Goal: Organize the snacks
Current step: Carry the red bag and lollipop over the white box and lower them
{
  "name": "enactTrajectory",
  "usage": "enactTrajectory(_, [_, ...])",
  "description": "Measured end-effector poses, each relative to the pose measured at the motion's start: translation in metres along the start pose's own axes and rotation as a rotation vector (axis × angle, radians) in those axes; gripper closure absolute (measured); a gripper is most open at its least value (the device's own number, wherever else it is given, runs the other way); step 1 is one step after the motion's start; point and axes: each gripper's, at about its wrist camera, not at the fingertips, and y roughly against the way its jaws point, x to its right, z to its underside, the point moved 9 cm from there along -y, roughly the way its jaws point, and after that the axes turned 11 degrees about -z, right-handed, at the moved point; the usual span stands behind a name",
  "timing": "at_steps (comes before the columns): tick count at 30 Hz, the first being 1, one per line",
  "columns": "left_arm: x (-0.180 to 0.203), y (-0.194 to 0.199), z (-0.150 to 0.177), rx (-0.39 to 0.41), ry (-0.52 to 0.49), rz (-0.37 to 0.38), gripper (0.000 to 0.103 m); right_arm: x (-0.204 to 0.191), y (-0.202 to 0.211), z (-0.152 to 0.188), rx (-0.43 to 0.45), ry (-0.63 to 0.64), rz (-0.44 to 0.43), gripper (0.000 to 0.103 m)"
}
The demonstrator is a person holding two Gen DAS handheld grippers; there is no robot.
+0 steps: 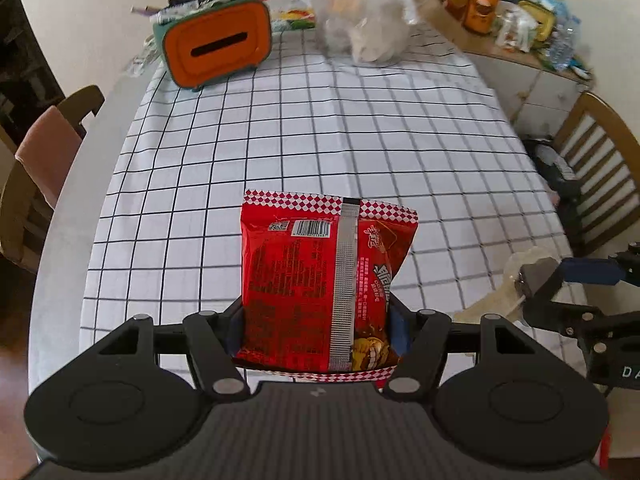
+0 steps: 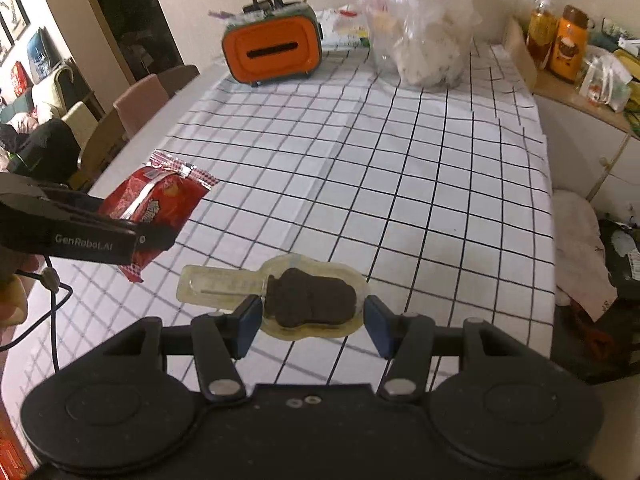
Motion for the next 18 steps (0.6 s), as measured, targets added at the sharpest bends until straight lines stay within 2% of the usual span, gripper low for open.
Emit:
enactTrajectory(11, [0.006,0.073,0.048,0.038,-0.043,0.038,0.036,-0.044,0.06,0.044,0.038,-0.005,-0.001,0.048])
enactTrajectory(18, [0.01,0.102,0.08,0.056,-0.067,0.053,0.036,-0.066,0.088,0.071,0.071,-0.021,-0.006,0.048])
